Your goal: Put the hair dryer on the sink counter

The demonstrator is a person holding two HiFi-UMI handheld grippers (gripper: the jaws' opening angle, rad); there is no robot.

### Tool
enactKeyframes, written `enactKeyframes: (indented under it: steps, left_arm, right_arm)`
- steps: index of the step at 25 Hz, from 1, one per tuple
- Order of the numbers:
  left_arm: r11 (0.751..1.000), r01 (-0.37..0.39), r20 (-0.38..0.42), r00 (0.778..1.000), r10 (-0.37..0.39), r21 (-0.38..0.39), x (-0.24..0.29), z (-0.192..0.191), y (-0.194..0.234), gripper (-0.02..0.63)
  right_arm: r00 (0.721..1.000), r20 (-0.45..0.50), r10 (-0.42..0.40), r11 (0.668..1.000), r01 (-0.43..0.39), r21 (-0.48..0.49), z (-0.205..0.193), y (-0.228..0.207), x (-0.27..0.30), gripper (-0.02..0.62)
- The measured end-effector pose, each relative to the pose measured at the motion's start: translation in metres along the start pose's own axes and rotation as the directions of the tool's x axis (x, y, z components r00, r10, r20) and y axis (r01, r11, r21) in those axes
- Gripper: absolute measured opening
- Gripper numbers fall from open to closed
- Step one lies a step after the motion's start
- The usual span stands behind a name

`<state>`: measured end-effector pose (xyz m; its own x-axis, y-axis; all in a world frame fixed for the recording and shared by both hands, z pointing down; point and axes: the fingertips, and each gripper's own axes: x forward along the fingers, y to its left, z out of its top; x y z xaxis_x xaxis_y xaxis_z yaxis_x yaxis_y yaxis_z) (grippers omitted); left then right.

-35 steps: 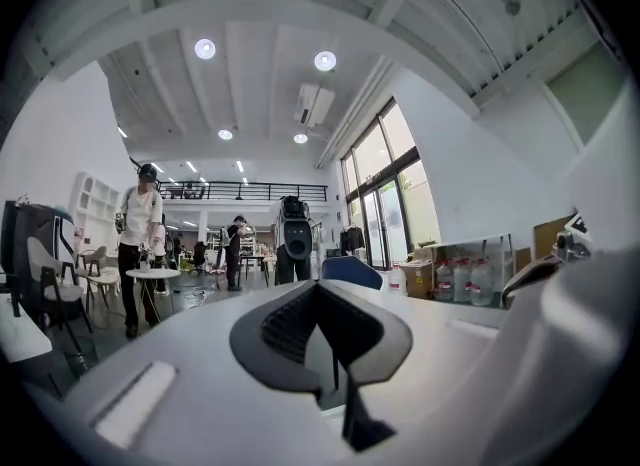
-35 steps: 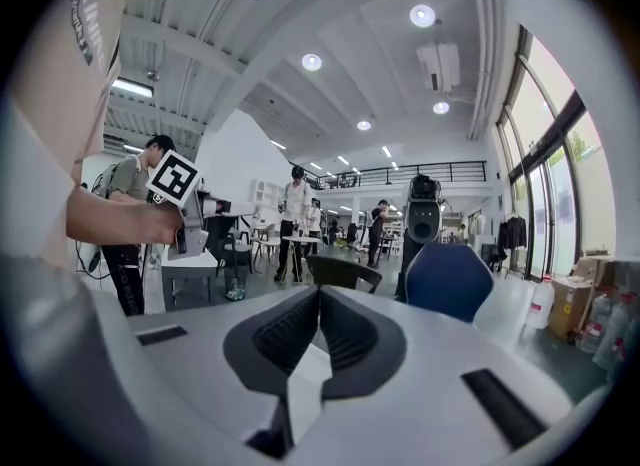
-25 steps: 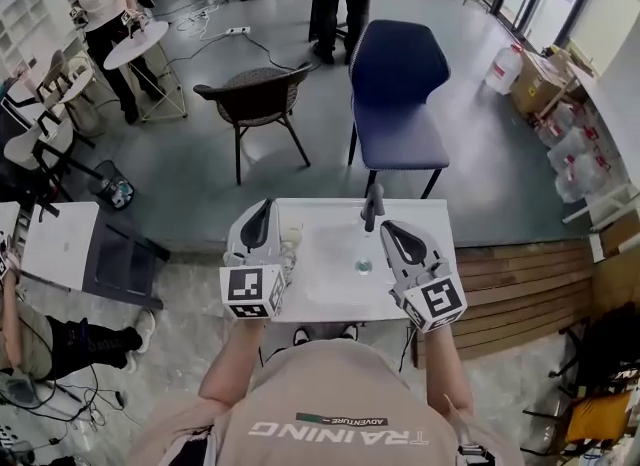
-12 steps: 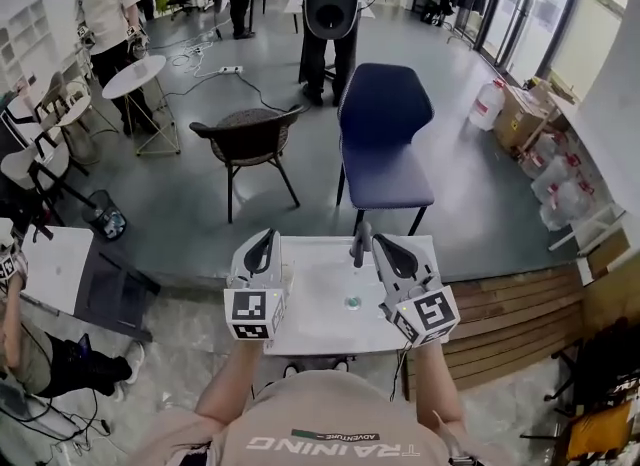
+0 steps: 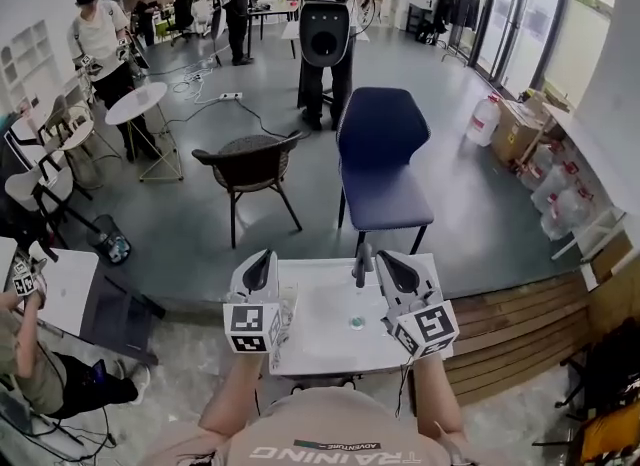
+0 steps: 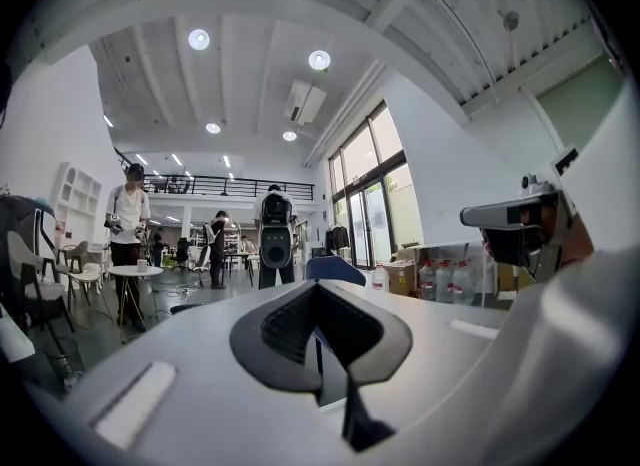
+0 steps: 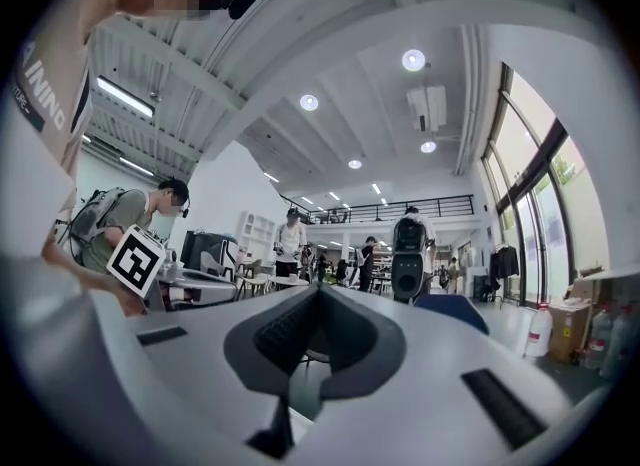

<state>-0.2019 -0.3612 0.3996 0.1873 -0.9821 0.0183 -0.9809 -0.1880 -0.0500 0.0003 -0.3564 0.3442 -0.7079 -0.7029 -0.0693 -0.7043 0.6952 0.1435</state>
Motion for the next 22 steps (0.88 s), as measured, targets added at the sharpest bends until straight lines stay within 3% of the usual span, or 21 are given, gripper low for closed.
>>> enactKeyframes:
  steps: [7, 22]
  left_arm:
    - [0.999, 0.010, 0.011, 1.000, -0.010, 0.041, 0.007, 0.010, 0.002, 0.006]
    - [0.997, 0.072, -0.001, 0.997, -0.072, 0.038, 0.011, 0.011, -0.008, 0.006]
  right_arm:
    - [1.000, -0.012, -0.004, 1.000, 0.004, 0.008, -0.006, -0.003, 0.001, 0.005]
    - [1.000, -0.011, -0.025, 1.000, 0.025, 0.002, -0.009, 0.001, -0.006, 0.005]
